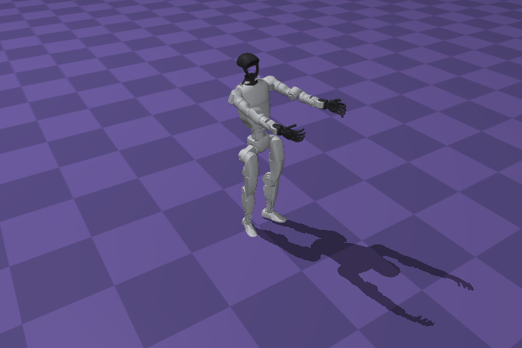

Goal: Upper body actions

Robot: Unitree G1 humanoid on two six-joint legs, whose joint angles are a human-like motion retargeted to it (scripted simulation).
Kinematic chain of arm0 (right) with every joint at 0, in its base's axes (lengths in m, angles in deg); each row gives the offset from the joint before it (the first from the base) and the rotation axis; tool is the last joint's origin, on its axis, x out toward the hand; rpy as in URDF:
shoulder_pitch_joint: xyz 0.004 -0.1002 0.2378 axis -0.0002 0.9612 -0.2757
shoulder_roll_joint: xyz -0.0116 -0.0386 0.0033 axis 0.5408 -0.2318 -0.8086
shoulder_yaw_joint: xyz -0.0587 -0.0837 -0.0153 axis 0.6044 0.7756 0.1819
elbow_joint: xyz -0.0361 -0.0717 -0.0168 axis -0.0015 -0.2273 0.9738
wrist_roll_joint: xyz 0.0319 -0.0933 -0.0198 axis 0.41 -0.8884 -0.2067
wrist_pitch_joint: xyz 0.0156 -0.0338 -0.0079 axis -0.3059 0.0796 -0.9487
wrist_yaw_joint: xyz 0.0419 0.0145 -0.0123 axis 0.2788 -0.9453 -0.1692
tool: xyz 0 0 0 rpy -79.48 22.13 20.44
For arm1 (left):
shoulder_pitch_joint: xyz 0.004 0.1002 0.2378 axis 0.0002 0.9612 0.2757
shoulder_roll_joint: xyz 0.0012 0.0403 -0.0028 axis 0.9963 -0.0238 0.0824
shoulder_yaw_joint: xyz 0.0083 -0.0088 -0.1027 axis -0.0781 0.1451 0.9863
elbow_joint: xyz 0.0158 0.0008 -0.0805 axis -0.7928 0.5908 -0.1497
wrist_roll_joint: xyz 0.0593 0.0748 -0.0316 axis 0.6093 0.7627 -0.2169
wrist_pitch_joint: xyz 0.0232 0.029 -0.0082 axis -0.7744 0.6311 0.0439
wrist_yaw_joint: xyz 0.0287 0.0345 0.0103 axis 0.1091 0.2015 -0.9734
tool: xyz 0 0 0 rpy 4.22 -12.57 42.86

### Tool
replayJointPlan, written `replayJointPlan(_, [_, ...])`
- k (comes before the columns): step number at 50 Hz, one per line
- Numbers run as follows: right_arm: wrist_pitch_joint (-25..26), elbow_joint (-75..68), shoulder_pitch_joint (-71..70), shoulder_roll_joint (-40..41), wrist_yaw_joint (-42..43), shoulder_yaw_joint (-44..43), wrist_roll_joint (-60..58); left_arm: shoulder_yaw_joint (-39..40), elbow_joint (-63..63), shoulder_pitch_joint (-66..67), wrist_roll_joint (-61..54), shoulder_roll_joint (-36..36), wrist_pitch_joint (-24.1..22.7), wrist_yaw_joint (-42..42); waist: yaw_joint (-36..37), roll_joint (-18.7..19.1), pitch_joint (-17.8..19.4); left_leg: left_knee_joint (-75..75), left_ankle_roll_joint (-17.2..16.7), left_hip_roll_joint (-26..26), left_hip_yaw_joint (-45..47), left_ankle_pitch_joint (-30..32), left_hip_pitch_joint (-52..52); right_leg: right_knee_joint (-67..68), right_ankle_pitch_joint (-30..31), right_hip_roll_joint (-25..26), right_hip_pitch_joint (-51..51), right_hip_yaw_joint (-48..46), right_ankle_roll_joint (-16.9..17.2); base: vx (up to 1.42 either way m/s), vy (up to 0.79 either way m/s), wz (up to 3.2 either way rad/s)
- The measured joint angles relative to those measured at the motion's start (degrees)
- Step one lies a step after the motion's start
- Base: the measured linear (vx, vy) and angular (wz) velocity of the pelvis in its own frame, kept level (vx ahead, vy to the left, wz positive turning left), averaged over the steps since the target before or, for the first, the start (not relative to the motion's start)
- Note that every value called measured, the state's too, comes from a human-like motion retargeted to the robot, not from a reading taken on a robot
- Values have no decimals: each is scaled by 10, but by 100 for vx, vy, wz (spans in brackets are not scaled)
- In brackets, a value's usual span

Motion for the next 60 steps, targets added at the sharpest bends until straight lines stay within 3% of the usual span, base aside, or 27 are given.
replayJointPlan(7, [-25, -21, -42, -40, 9, 32, -7, -23, 7, -40, -41, 9, -4, 16, -2, -2, -13, 0, 0, -1, -7, -1, -3, -2, -5, 1, 4, -8, 2, 1, 0, 8])
replayJointPlan(19, [-35, -24, -18, -27, 10, 17, -6, -24, -4, -26, -29, 5, -5, 18, 3, 1, -16, 0, 0, -2, -5, -2, 0, -1, -5, 1, 3, -5, 1, 0, 0, 0])
replayJointPlan(25, [-63, 28, 53, -13, 6, 11, -53, -8, -47, 51, 41, 0, -26, 16, -2, 7, -20, -1, 0, -3, -4, -2, -3, -1, -4, 1, -1, -3, 0, 0, 0, 0])
replayJointPlan(31, [-110, 28, 180, 25, 34, -24, -205, 22, -63, 197, 96, -16, -31, 48, -19, 12, -12, -1, 0, -3, -4, -3, 3, -2, -6, 3, 6, -2, 0, 0, 0, 0])
replayJointPlan(38, [-63, -63, 339, 16, 16, -11, -300, 33, 10, 373, 160, -34, -21, 55, -14, 8, 21, -2, 0, -4, 0, -4, 17, -1, -4, 2, 15, 5, -1, 0, 0, 0])
replayJointPlan(45, [-83, -103, 509, -11, 118, 3, -334, 69, 92, 504, 172, -78, 34, 48, -9, -1, 75, -2, 0, -3, -4, 1, 19, -4, -3, 1, 25, -5, 0, -5, -5, 12])
replayJointPlan(51, [-36, -135, 607, -26, 132, 4, -402, 72, 83, 589, 208, -103, 40, 89, -4, -7, 103, -1, 1, -5, -11, 5, 14, -6, -3, -1, 29, -13, 1, 0, -2, 6])
replayJointPlan(60, [44, -168, 695, -13, 28, 5, -496, 57, 69, 688, 216, -163, 50, 88, -8, -6, 96, 1, 0, -4, -12, 6, -3, -6, -1, -3, 12, -9, 1, 0, 0, -4])
